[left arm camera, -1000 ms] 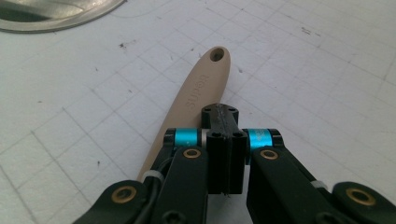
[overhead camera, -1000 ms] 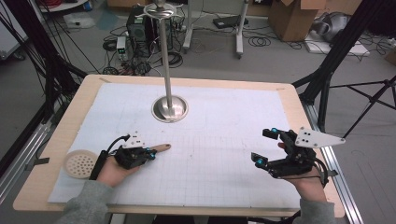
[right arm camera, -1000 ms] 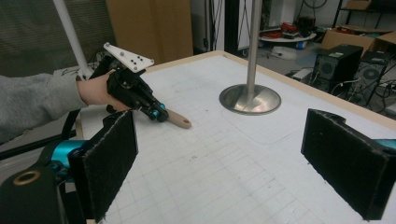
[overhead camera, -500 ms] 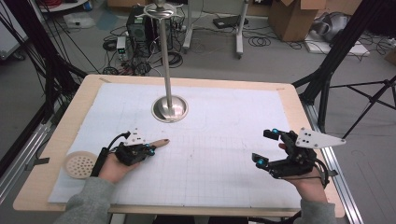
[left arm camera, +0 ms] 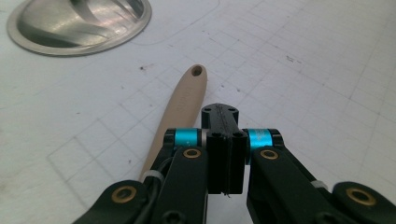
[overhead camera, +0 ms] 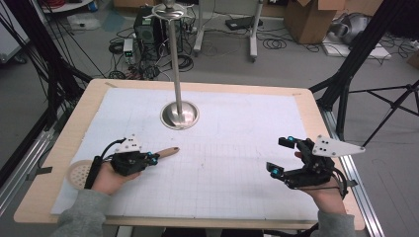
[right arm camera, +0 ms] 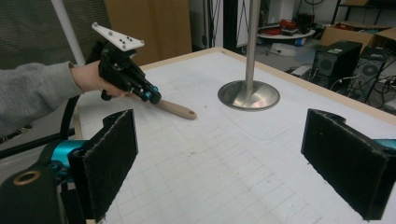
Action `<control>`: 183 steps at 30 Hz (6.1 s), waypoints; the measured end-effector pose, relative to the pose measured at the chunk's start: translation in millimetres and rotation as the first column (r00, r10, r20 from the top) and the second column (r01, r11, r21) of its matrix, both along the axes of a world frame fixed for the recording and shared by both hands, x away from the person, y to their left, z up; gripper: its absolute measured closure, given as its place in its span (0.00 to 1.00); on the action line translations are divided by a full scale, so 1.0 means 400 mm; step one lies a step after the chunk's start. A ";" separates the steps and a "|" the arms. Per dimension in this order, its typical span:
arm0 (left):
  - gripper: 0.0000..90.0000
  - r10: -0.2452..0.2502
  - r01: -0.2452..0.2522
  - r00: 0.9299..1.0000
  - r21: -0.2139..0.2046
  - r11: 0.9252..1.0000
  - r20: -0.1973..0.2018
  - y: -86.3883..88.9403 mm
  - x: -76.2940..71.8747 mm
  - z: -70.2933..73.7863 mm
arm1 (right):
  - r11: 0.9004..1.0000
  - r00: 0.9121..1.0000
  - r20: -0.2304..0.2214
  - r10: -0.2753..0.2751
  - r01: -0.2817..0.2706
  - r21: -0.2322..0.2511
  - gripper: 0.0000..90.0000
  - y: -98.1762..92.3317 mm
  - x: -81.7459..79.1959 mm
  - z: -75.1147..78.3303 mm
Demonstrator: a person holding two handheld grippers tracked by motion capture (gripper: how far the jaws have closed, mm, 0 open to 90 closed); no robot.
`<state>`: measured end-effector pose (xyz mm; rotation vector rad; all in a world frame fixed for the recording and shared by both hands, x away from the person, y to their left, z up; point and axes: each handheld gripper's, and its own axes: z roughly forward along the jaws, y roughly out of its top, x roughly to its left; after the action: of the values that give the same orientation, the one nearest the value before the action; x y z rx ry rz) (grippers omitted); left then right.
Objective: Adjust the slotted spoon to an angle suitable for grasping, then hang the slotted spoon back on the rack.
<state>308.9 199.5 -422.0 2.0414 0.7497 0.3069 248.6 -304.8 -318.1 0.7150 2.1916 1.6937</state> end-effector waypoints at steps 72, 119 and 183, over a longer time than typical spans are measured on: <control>0.07 -0.067 0.063 0.986 -0.029 0.998 -0.153 0.215 -0.035 0.047 | 0.998 0.998 0.008 0.055 -0.056 0.036 0.11 0.049 0.066 0.001; 0.36 -0.147 0.176 0.974 0.164 0.971 -0.174 0.202 0.039 0.031 | 1.000 1.000 -0.025 -0.013 0.013 0.011 0.11 -0.016 0.011 -0.020; 0.86 -0.099 0.128 0.987 0.233 0.964 -0.130 0.163 -0.001 0.028 | 1.000 1.000 -0.021 -0.003 0.003 0.003 0.11 -0.007 0.017 -0.021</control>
<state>308.5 264.6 -410.7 2.3394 0.6894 0.2219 255.5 -307.5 -326.6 0.7401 2.2012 1.6954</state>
